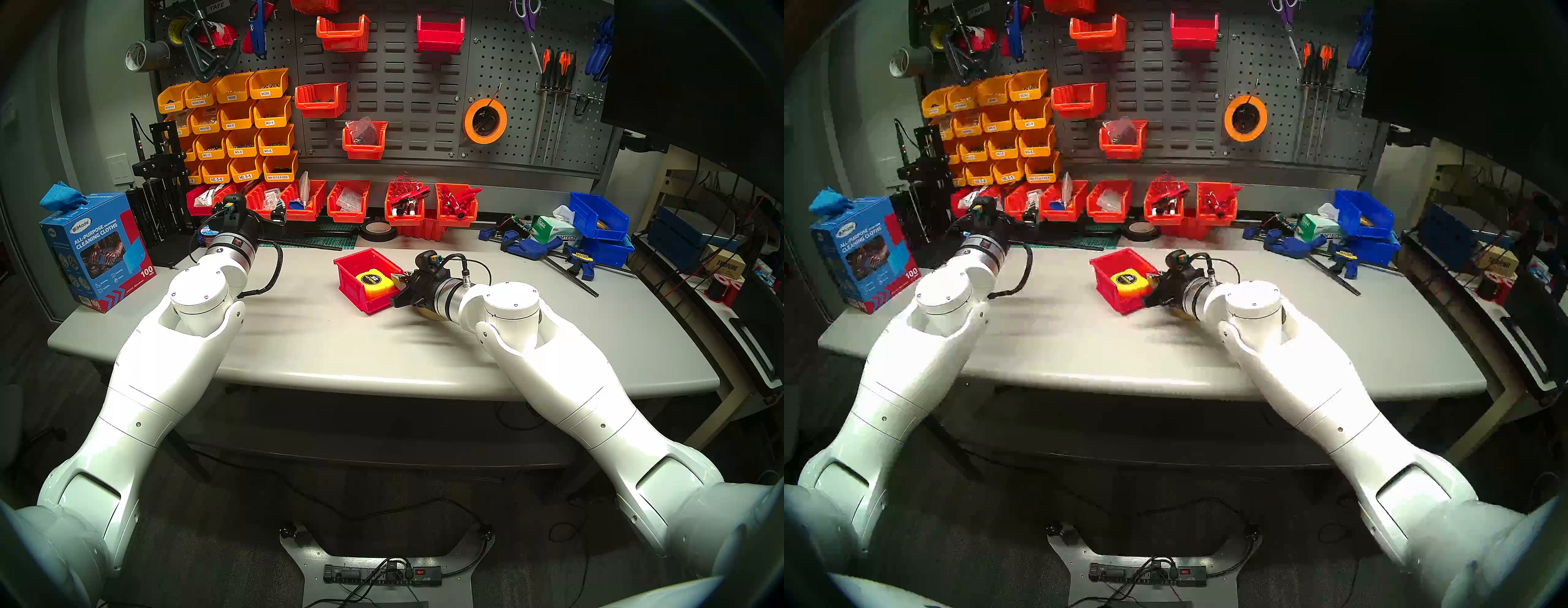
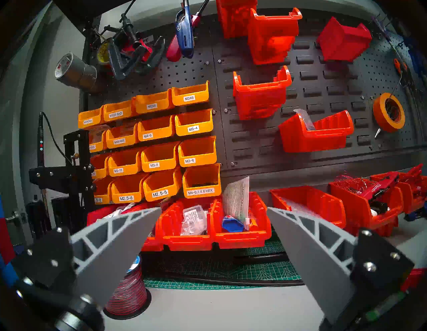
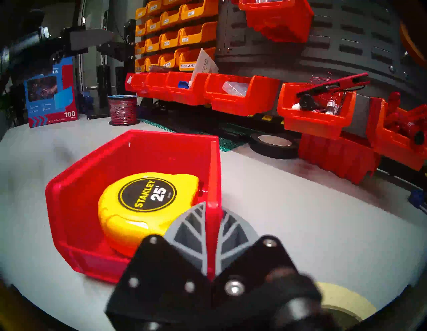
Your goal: Take out tools from the storage box
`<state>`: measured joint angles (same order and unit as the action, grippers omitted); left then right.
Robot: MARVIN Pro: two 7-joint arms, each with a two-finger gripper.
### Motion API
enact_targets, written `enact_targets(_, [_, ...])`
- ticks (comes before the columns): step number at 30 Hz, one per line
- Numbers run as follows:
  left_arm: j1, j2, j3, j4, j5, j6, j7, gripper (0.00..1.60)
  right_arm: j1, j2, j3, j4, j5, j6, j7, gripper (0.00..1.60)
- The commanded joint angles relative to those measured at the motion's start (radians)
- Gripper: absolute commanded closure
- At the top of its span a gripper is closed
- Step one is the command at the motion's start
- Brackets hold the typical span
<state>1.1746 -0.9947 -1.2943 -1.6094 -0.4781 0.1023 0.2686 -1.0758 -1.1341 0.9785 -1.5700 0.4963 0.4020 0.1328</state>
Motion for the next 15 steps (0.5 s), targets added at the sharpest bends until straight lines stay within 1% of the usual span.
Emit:
enact_targets(1, [-0.015,0.002,-0.007,-0.008,0.000,-0.001,0.000,0.00,0.000,0.047,-0.047,-0.015,-0.126,-0.090,-0.041,1.60])
enact_targets(2, [-0.015,0.002,-0.007,-0.008,0.000,-0.001,0.000,0.00,0.003,0.053,-0.055,-0.018,-0.144,-0.097,-0.045,1.60])
enact_targets(3, [-0.015,0.002,-0.007,-0.008,0.000,-0.001,0.000,0.00,0.003,0.053,-0.055,-0.018,-0.144,-0.097,-0.045,1.60])
enact_targets(5, [-0.015,0.002,-0.007,-0.007,0.000,-0.001,0.000,0.00,0.013,0.073,-0.081,-0.023,-0.197,-0.129,-0.049,1.60])
enact_targets(7, [-0.015,0.002,-0.007,-0.007,0.000,-0.001,0.000,0.00,0.031,0.098,-0.115,-0.029,-0.267,-0.152,-0.055,1.60])
enact_targets(15, [-0.015,0.002,-0.007,-0.007,0.000,-0.001,0.000,0.00,0.074,0.130,-0.173,-0.034,-0.447,-0.223,-0.108,1.60])
